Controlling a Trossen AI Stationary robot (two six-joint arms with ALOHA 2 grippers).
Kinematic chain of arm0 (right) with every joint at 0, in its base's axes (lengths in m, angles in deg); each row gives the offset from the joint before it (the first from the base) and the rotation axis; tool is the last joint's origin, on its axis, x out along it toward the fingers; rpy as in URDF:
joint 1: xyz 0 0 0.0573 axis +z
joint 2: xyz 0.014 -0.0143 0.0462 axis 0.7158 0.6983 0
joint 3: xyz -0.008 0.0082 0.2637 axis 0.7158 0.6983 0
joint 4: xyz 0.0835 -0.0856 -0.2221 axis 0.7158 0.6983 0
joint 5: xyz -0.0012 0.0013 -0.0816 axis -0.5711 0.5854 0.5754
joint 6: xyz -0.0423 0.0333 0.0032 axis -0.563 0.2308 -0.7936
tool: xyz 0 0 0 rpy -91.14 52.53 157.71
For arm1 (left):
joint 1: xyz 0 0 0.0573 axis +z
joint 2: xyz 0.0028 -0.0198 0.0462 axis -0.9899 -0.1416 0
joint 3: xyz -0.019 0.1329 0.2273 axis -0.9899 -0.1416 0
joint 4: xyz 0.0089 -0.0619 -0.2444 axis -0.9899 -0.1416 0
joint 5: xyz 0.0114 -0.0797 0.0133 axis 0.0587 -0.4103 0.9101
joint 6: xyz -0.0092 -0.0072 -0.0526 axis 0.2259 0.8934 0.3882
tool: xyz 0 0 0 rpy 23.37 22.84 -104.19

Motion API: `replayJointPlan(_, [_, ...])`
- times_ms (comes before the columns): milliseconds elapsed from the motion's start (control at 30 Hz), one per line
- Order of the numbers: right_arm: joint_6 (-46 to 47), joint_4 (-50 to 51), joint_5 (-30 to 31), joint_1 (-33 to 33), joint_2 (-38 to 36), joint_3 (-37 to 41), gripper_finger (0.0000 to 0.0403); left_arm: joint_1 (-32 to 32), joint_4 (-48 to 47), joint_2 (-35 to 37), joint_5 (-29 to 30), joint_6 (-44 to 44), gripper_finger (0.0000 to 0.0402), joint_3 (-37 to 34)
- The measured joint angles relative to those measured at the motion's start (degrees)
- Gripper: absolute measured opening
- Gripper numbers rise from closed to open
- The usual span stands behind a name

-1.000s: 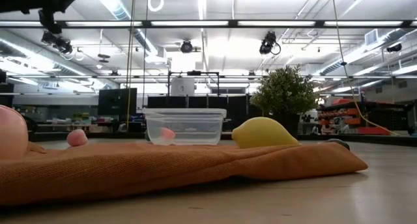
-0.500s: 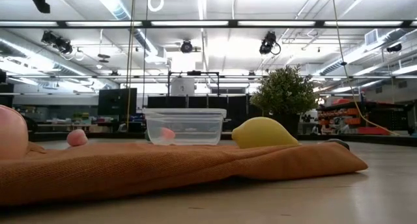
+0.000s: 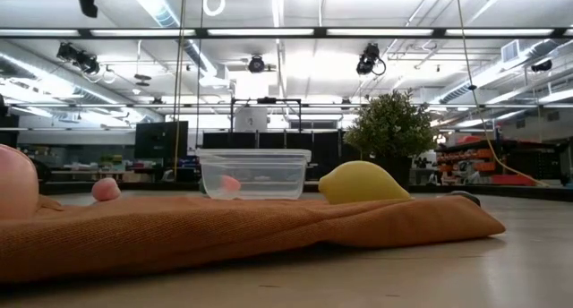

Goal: Pick and placing Produce into tupperware
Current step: Put the red cherry into the transparent bin

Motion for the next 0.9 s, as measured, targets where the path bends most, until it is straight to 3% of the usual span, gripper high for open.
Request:
replayJointPlan(267, [6.0, 13.1, -6.1, -4.6, 8.5, -5.3, 0.0000, 0.9, -9.9, -6.6, 4.5, -3.0, 0.0056, 9.9])
replayJointPlan(467, [8.6, 19.0, -21.4, -13.3, 17.1, -5.2, 0.0000, 4.1, -13.5, -7.8, 4.6, 0.2, 0.0057, 12.0])
replayJointPlan(700, [6.1, 19.3, -36.3, -17.9, 28.8, -5.2, 0.0000, 5.6, -16.3, -9.6, 3.9, 3.6, 0.0051, 12.0])
replayJointPlan(900, [1.5, 21.3, -41.1, -18.9, 37.5, -5.2, 0.0000, 5.7, -18.8, -11.6, 2.1, 5.0, 0.0056, 12.0])
